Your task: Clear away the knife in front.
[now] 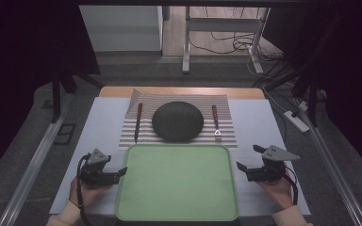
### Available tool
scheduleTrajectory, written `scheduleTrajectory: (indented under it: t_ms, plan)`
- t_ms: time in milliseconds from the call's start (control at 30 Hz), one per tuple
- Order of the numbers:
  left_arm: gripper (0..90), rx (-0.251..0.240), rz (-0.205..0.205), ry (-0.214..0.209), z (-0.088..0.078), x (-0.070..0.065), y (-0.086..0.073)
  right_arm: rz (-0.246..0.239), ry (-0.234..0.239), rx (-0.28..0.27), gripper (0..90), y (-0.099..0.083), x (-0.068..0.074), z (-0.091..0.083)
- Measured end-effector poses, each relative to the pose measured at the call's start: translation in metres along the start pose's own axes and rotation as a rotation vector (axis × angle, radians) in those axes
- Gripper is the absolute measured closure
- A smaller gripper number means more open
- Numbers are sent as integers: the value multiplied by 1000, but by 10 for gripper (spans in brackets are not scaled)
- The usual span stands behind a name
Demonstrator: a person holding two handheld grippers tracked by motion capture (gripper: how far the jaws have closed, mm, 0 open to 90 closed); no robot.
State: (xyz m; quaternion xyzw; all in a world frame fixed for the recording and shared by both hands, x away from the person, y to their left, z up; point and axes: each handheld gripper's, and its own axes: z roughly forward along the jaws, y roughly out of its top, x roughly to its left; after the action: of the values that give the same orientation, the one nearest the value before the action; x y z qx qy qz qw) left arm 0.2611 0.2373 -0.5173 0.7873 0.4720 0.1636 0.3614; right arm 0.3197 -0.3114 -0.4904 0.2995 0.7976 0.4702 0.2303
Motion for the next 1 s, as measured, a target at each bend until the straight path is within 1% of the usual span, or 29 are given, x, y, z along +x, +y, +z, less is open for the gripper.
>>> scheduleTrajectory:
  t_ms: [167, 300, 400, 500, 700, 800, 1000]
  plan:
    - [191, -5, -7, 3, -1, 1, 1, 10, 7, -6, 60, 0, -1, -1]
    - [191, -4, 8, 3, -1, -1, 1, 4, 7, -14, 62, 1, 1, -3]
    - [190, -9, 13, -2, -4, -2, 0, 16, 14, -24, 64, 2, 2, -4]
    - [191, -15, 12, -3, -5, -3, 1, 21, 15, -21, 66, 1, 2, -5]
    - [191, -14, 9, 1, -4, -1, 2, 15, 28, -7, 67, 1, 3, -3]
    - [192, -21, 2, -3, -5, -1, 4, 17, 30, -9, 67, 0, 3, -5]
    - [192, -32, 11, -13, -6, -3, 14, 20, 25, -13, 67, 0, 3, -7]
